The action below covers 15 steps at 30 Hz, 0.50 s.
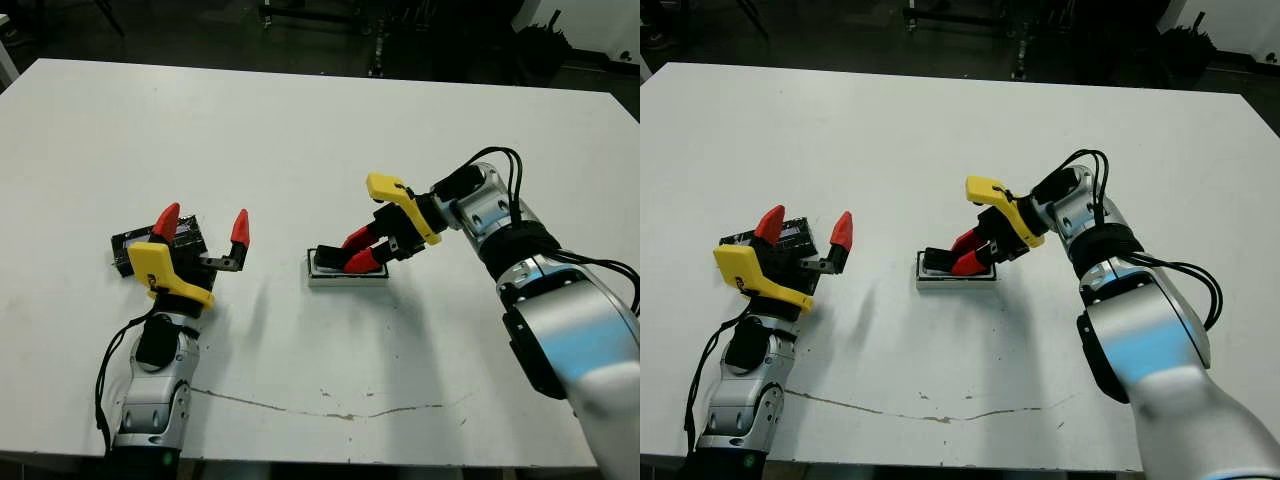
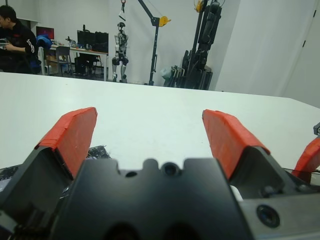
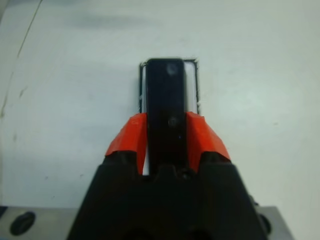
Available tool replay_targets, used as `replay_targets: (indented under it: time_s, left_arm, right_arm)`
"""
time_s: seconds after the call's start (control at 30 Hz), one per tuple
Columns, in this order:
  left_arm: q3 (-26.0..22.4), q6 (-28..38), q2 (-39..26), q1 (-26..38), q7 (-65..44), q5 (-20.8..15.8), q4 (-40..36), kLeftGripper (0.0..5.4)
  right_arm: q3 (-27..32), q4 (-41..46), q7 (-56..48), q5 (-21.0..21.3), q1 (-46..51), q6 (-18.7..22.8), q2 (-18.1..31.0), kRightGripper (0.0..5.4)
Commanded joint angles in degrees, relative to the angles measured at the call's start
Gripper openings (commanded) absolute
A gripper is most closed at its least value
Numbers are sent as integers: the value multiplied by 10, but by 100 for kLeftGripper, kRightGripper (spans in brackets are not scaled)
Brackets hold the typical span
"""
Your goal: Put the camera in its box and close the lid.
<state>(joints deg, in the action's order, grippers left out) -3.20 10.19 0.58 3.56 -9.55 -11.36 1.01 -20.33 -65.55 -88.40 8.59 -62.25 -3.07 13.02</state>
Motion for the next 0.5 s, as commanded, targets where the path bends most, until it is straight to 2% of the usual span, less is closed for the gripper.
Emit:
replay_targets:
  time_s: [0.03, 0.2, 0.5]
  left_arm:
    - [1, 1, 1, 1, -2, -2, 3, 540]
    - [0, 2, 2, 2, -2, -2, 3, 540]
    - [1, 7, 2, 3, -2, 0, 9, 540]
  right_arm:
    - [-12, -6, -1, 23, 9, -23, 18, 256]
    - [-9, -10, -2, 25, 8, -39, 17, 325]
    - [0, -5, -3, 24, 4, -13, 19, 432]
